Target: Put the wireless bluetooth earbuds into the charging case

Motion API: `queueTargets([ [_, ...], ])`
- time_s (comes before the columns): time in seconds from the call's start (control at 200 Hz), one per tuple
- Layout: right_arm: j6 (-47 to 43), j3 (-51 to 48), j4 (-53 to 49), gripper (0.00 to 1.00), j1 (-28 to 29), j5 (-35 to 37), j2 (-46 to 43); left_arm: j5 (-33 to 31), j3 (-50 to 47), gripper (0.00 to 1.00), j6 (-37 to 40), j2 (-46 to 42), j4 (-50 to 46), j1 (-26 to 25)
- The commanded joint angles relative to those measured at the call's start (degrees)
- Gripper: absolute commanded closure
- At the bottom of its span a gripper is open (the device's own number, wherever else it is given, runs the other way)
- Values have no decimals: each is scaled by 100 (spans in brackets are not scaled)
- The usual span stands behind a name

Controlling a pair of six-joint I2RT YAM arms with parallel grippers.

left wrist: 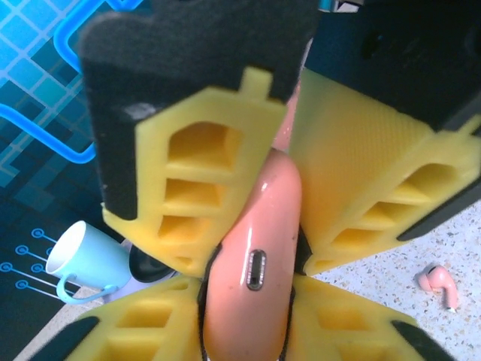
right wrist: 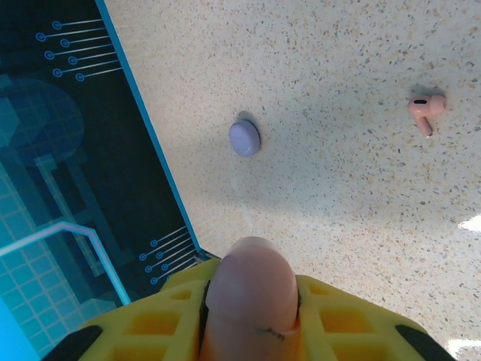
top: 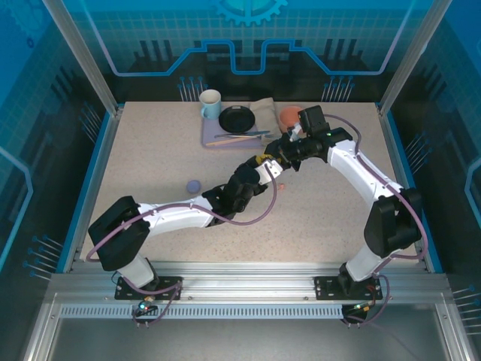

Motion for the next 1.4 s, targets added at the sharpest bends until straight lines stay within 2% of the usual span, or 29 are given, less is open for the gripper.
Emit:
queueTargets([
  [0.0,-100,145,150,97,35,-113,81,173,86,63,-172,-238,448,-93],
  [0.12,-155,165,107,100,-14,78,51,136,-36,45,-538,-469,608,-84],
  [0.215,-230,177,70,100,-63,291,46,103,-136,34,-1270,-810,539,-5],
  [0.3,-396,176,129,100,-90,488,31,147,-93,21,-2800,-1197,-120,357],
  [0.39,-695,141,209,100,-91,772,-37,583,110,17,-4387,-1528,-1205,895],
  [0.42,-825,98,290,100,-90,856,-79,679,154,13,-4846,-1608,-1478,1055],
  [0.505,-1227,-98,668,100,-83,1105,-263,1411,266,9,-6124,-1772,-2200,1577],
  [0.62,-1834,-511,1456,100,-57,1245,-601,2465,236,2,-7385,-1857,-2503,2169],
  [0.735,-2187,-1071,2501,100,-95,955,-932,3514,-8,1,-8170,-1848,-2076,2586],
  [0.88,-2228,-1414,3320,100,-222,346,-1057,4283,-322,1,-9115,-1703,-1364,2930],
  [1.06,-1929,-1454,3965,100,-205,-332,-886,5362,-49,1,-9425,-1162,-1114,3085],
  [1.141,-1823,-1509,4095,100,-156,-296,-885,5802,44,1,-9806,-893,-790,3108],
  [1.231,-1806,-1606,4255,100,-72,-301,-894,6250,119,1,-10591,-523,-354,3164],
  [1.396,-2295,-1700,3976,100,252,247,-986,6313,17,1,-12518,-79,279,3156],
])
